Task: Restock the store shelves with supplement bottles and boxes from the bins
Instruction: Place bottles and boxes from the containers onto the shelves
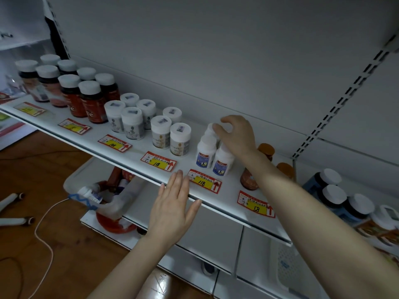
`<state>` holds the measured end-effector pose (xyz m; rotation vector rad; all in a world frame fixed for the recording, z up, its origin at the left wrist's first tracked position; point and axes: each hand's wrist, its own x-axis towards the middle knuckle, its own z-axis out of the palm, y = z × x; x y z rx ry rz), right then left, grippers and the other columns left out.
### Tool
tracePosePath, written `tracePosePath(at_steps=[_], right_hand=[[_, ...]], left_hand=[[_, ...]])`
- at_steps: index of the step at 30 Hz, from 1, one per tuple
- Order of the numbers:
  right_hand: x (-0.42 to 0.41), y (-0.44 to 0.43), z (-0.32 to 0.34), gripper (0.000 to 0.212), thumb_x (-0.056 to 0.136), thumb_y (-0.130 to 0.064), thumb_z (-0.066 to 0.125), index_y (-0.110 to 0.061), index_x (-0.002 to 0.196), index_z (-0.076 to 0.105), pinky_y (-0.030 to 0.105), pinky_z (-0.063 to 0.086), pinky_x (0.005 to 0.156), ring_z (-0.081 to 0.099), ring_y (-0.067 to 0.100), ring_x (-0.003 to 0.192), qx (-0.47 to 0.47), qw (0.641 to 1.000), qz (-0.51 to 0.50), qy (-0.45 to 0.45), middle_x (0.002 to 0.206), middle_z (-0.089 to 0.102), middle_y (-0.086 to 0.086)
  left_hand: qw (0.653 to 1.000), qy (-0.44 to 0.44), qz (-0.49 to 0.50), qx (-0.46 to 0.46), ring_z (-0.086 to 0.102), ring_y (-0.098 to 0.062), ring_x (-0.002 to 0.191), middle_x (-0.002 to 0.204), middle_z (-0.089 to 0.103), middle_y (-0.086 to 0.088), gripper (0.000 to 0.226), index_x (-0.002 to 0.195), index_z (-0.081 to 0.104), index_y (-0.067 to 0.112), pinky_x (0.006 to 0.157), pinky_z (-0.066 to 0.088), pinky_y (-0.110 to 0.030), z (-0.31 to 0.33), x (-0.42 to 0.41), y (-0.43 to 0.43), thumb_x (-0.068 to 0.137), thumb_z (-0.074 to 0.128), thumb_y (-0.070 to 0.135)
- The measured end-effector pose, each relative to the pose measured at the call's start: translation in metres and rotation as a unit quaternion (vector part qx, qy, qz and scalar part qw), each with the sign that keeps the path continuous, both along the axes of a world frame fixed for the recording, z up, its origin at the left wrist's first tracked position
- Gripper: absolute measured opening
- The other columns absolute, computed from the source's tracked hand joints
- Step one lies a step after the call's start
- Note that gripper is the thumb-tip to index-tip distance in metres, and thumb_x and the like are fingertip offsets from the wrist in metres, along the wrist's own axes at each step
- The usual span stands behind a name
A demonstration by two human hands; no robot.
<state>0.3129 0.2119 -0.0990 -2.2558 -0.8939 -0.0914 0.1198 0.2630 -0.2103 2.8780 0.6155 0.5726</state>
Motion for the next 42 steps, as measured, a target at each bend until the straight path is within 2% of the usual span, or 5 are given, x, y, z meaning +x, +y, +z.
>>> tracePosePath(at_steps=[11, 22, 32, 38, 42], right_hand=[[-0.132, 0.117, 0.005, 0.029, 0.085, -0.025, 0.065, -0.002, 0.101, 0.067, 0.021, 0.035, 0.076, 0.059, 0.025, 0.099, 0.065, 0.990, 0.125, -0.014, 0.102, 0.067, 0.014], [-0.264, 0.251, -0.050, 0.034, 0.087, -0.032, 0.061, -0.009, 0.112, 0.063, 0.018, 0.031, 0.087, 0.052, 0.018, 0.112, 0.030, 0.988, 0.152, 0.025, 0.115, 0.063, 0.005], [-0.279, 0.291, -0.127, 0.038, 0.088, -0.036, 0.059, -0.011, 0.117, 0.061, 0.026, 0.037, 0.092, 0.052, 0.019, 0.113, -0.069, 0.984, 0.146, 0.070, 0.118, 0.062, 0.006], [-0.245, 0.296, -0.175, 0.032, 0.085, -0.027, 0.064, -0.005, 0.108, 0.065, 0.032, 0.040, 0.094, 0.056, 0.025, 0.108, -0.085, 0.982, 0.107, 0.130, 0.111, 0.065, 0.011], [-0.223, 0.299, -0.216, 0.035, 0.084, -0.027, 0.065, -0.005, 0.112, 0.063, 0.017, 0.033, 0.084, 0.055, 0.023, 0.110, -0.111, 0.979, 0.083, 0.151, 0.115, 0.064, 0.011]], left_hand=[[1.000, 0.011, 0.022, 0.000, 0.055, -0.030, 0.118, 0.125, 0.059, -0.016, 0.071, 0.121, 0.060, 0.003, 0.096, 0.040, -0.050, 0.024, -0.109, 0.115, 0.096, 0.016, 0.053], [0.994, 0.105, 0.024, -0.036, 0.059, -0.026, 0.114, 0.120, 0.063, -0.014, 0.072, 0.116, 0.064, 0.004, 0.092, 0.046, -0.046, -0.015, -0.241, 0.248, 0.096, 0.015, 0.052], [0.984, 0.155, 0.037, -0.083, 0.058, -0.027, 0.114, 0.117, 0.065, -0.014, 0.064, 0.113, 0.065, 0.003, 0.091, 0.047, -0.045, -0.063, -0.265, 0.308, 0.089, 0.030, 0.050], [0.981, 0.159, 0.016, -0.109, 0.018, -0.017, 0.142, 0.152, 0.027, -0.006, 0.088, 0.145, 0.028, 0.011, 0.109, 0.001, -0.027, -0.094, -0.235, 0.335, 0.079, -0.002, 0.061], [0.979, 0.162, 0.039, -0.116, 0.022, -0.018, 0.141, 0.150, 0.031, -0.006, 0.082, 0.144, 0.031, 0.010, 0.107, 0.003, -0.026, -0.128, -0.210, 0.356, 0.083, 0.007, 0.060]])
